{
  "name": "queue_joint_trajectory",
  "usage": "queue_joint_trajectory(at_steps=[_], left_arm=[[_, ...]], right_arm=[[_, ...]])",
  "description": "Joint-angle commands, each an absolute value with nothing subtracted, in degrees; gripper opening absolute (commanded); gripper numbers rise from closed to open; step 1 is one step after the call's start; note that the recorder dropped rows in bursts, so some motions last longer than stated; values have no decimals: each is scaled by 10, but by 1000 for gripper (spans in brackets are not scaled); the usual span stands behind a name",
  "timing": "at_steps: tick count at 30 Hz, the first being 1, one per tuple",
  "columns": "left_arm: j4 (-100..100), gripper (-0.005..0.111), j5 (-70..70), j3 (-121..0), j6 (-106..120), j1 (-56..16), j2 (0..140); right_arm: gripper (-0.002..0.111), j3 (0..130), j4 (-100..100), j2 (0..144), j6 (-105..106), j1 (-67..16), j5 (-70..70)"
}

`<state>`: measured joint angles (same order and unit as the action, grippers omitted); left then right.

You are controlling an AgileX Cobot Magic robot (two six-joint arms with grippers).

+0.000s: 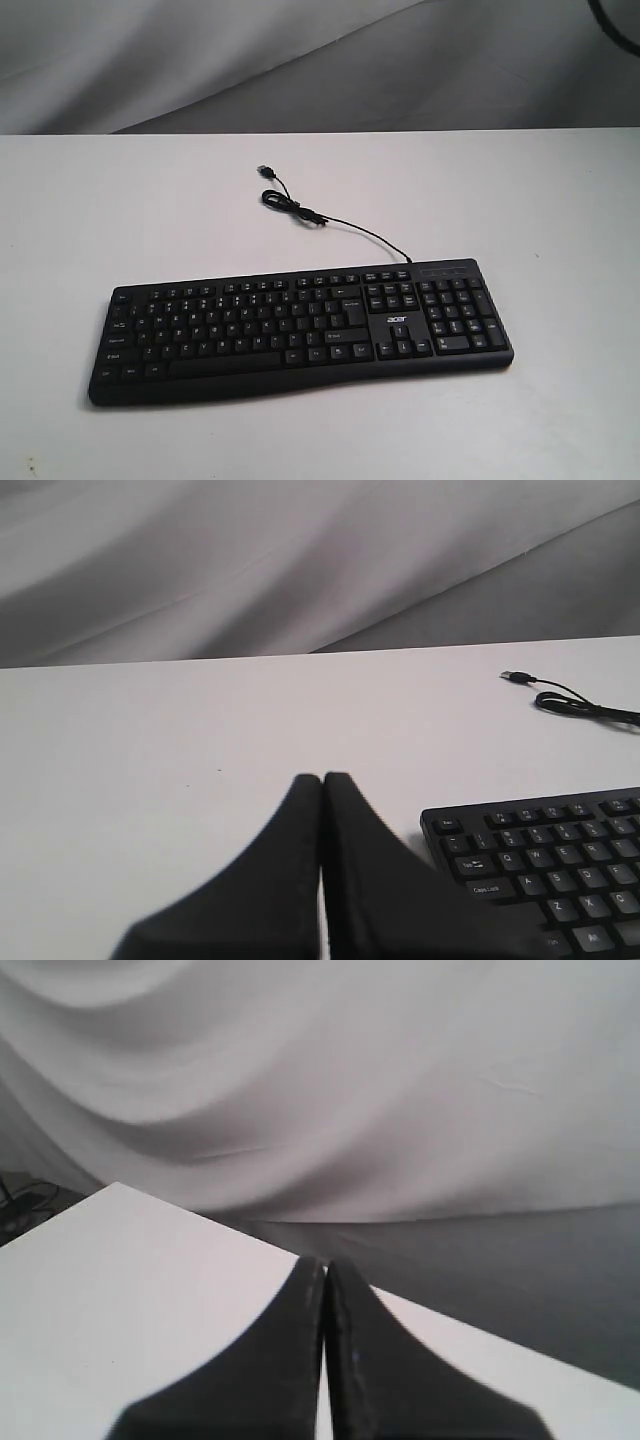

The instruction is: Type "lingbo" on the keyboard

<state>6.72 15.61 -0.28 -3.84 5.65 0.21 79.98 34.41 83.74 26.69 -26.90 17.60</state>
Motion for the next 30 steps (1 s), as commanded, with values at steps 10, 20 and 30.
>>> queue_joint_trajectory(at_steps=[10,20,30], left_arm=[[67,1,150,0,-40,57,0],[67,1,150,0,-40,57,0],[67,1,150,0,-40,57,0]], right_arm=[[0,430,282,600,226,-134,91],[0,243,210,318,176,-10,48],[0,237,103,143,140,15,256]])
